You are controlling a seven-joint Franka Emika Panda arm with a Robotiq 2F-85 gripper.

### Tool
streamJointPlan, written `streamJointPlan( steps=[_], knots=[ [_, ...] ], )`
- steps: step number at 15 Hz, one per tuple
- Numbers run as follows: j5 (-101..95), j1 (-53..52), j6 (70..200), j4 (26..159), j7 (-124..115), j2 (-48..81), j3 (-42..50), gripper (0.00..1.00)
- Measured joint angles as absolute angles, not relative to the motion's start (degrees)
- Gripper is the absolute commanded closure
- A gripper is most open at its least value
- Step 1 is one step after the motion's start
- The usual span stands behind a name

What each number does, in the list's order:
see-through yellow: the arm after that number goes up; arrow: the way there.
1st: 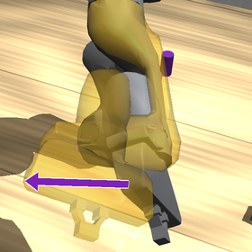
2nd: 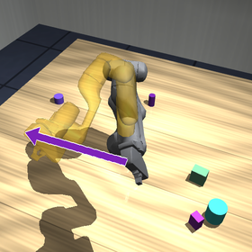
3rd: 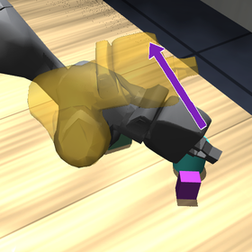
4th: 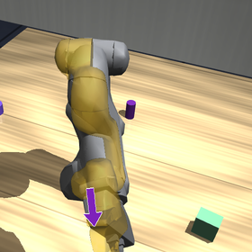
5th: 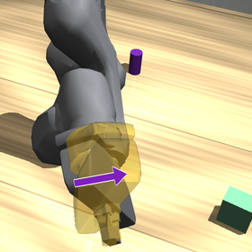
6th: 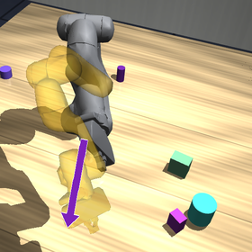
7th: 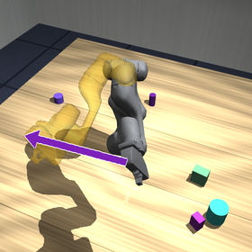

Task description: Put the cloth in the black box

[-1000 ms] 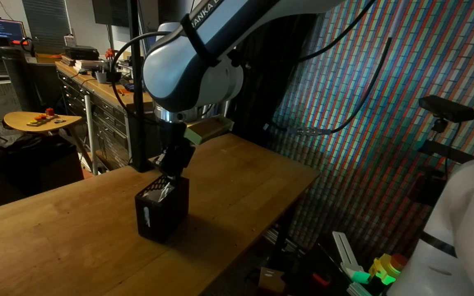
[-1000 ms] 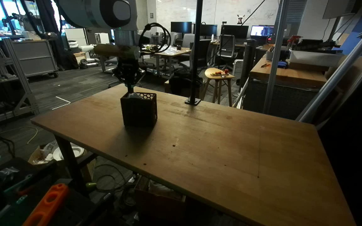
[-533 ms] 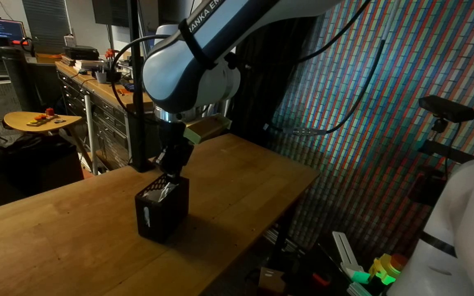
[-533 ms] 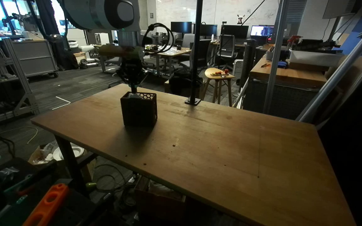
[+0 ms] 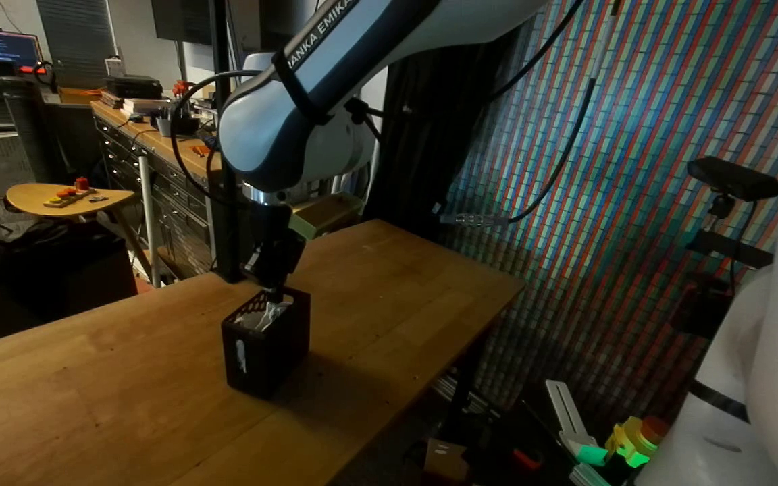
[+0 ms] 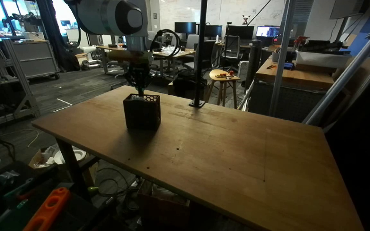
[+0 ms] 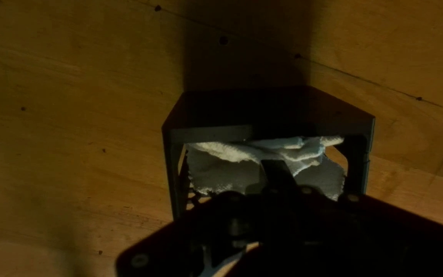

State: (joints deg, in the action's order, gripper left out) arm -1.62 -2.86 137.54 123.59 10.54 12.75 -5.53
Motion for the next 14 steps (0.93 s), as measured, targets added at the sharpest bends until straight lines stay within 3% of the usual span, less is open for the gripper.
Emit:
streamJointPlan(
  steps=[14],
  knots=[
    [-1.6,-2.2,137.6,121.9,11.8,15.2,-5.5,0.99]
  ],
)
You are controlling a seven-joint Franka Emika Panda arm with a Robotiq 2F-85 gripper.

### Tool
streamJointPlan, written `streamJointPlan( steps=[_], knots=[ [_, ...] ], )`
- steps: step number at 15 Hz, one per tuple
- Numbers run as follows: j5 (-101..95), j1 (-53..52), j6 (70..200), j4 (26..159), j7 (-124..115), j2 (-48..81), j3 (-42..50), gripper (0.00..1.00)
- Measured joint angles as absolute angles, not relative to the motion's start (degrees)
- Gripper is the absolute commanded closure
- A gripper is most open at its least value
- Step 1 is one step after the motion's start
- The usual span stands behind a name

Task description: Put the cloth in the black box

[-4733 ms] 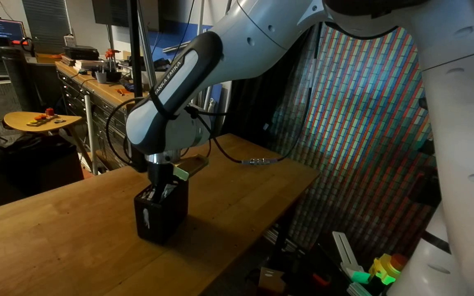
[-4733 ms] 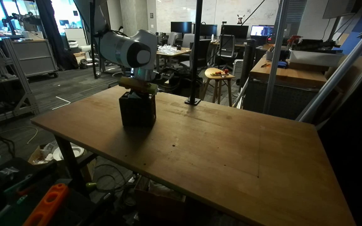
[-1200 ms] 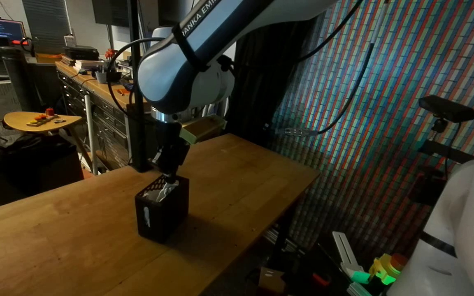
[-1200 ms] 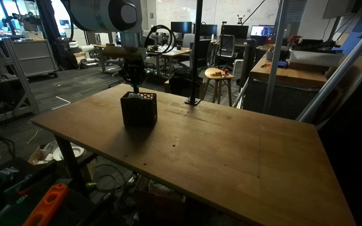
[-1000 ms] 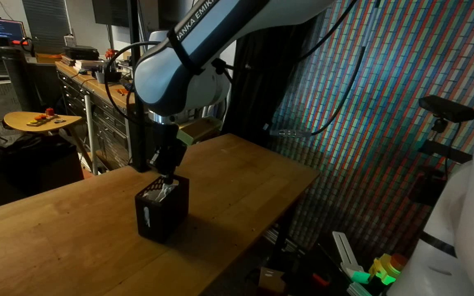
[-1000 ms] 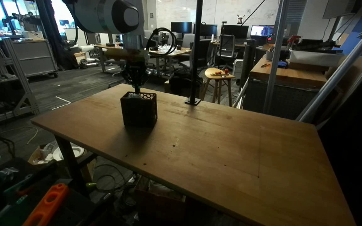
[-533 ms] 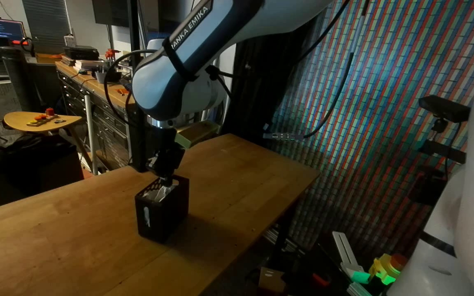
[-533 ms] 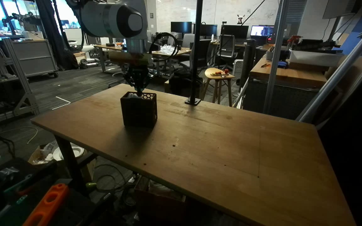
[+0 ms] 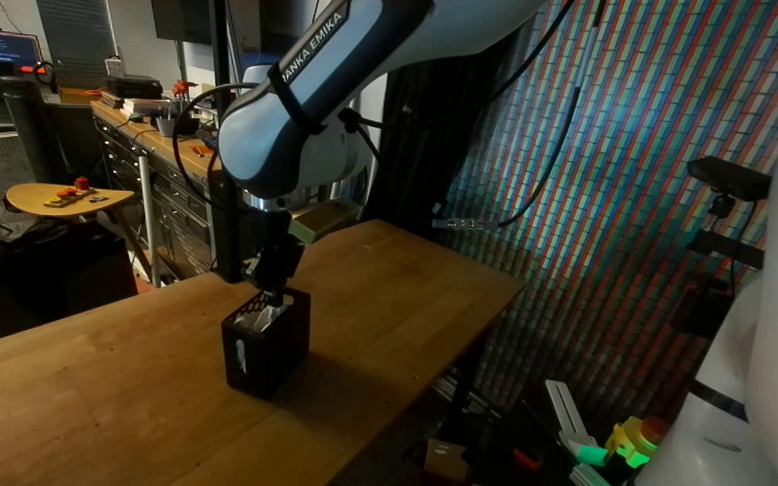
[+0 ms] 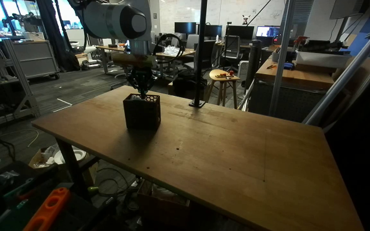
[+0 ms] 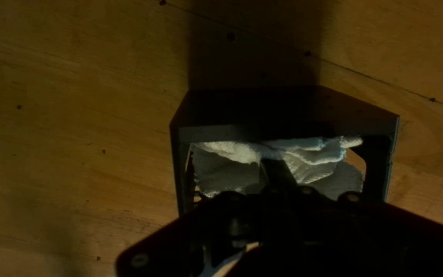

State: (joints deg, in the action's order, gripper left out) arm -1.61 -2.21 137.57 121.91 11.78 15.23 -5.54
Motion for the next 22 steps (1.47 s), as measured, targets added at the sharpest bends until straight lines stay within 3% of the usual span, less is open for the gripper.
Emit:
streamJointPlan(
  steps=[22],
  knots=[
    [-1.4,-3.1,136.8,122.7,14.3,17.2,-6.8,0.99]
  ],
)
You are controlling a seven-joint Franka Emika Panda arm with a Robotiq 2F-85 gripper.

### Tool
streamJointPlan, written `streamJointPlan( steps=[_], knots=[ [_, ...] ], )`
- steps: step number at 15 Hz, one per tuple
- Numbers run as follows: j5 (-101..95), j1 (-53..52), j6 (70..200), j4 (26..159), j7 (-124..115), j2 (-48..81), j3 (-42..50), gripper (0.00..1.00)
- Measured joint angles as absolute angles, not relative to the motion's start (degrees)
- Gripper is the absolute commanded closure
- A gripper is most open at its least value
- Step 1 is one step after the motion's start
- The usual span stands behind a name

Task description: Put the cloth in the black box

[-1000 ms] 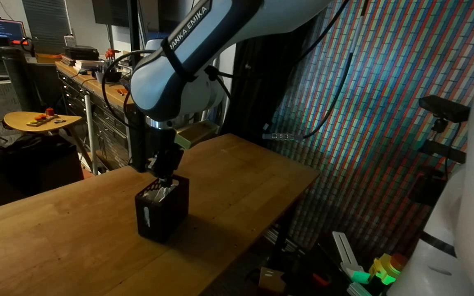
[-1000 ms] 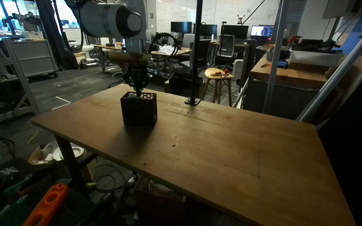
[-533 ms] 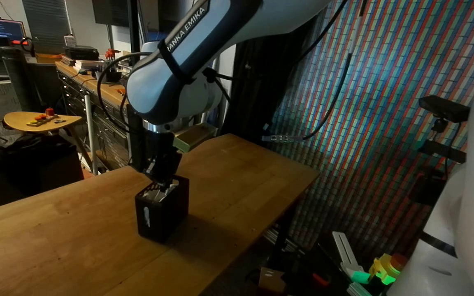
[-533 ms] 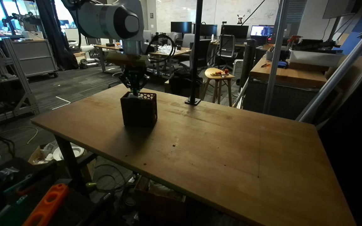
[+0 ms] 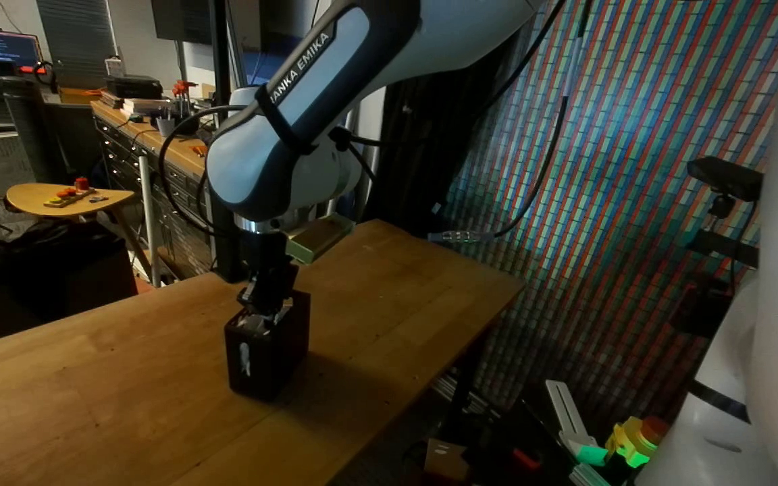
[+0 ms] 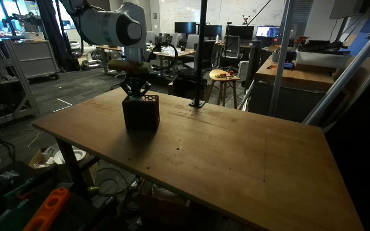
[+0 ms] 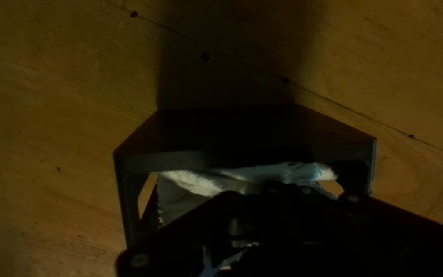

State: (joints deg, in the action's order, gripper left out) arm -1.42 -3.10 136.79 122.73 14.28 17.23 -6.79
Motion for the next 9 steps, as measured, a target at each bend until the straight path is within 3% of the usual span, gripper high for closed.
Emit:
streamJointPlan(
  steps=[9],
  knots=[
    [1.4,-2.7,138.9,121.3,18.2,21.8,-7.6,0.99]
  ],
)
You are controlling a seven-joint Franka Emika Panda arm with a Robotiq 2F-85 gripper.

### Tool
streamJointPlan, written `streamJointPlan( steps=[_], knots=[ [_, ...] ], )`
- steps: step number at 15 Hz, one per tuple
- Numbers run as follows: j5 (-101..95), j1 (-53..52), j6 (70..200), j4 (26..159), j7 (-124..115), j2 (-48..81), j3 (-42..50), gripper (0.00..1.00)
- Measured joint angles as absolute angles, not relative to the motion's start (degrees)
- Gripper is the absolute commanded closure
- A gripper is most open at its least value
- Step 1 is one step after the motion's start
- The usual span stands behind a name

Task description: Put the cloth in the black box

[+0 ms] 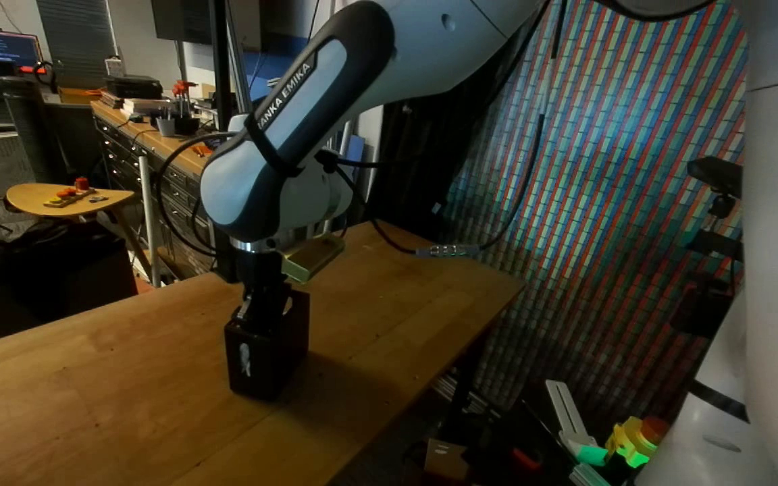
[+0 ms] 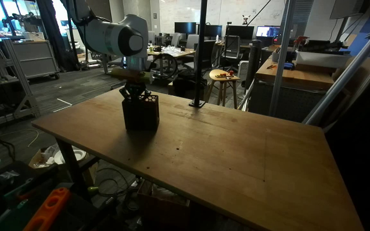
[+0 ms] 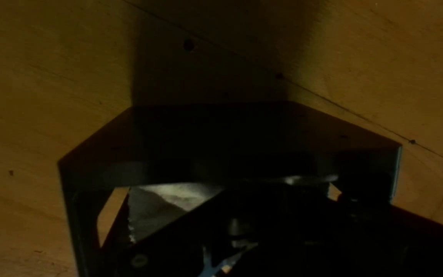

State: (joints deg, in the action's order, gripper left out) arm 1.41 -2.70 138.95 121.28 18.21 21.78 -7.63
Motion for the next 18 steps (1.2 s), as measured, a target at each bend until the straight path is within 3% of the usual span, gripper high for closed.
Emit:
streamJointPlan(
  steps=[18],
  knots=[
    [10.3,1.8,143.4,122.1,23.8,24.6,-12.0,0.99]
  ],
)
